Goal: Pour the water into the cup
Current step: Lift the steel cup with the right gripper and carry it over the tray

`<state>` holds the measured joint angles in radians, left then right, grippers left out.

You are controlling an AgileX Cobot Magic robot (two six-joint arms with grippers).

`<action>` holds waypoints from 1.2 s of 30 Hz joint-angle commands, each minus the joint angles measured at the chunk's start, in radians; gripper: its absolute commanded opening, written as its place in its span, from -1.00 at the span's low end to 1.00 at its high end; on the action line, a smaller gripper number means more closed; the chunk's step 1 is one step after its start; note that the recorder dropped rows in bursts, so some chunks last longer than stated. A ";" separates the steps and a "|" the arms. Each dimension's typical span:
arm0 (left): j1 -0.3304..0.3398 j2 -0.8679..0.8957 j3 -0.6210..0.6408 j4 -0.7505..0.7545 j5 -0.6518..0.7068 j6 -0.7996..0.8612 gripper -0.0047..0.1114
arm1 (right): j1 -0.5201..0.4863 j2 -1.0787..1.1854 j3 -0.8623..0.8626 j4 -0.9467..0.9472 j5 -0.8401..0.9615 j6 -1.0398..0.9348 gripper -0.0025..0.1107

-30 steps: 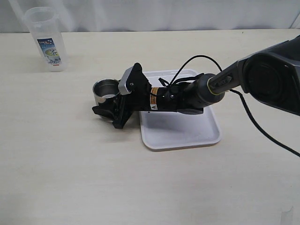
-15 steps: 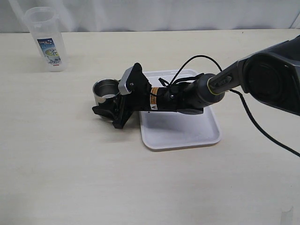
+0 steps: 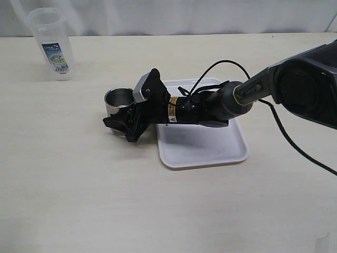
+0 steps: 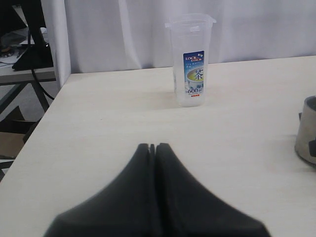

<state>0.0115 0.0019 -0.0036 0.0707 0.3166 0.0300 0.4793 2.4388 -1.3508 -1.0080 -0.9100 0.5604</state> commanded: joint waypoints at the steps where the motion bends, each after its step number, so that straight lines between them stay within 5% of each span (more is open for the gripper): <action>1: 0.004 -0.002 0.004 -0.002 -0.009 -0.002 -0.92 | 0.000 -0.054 0.002 -0.004 0.003 0.008 -0.88; 15: 0.004 -0.002 0.004 -0.002 -0.009 -0.002 -0.92 | -0.055 -0.208 0.036 -0.020 0.003 0.008 -0.88; 36: 0.004 -0.002 0.004 -0.002 -0.009 -0.002 -0.92 | -0.341 -0.307 0.250 -0.029 -0.048 -0.136 -0.88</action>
<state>0.0115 0.0019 -0.0036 0.0707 0.3166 0.0300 0.1685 2.1506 -1.1118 -1.0467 -0.8966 0.4555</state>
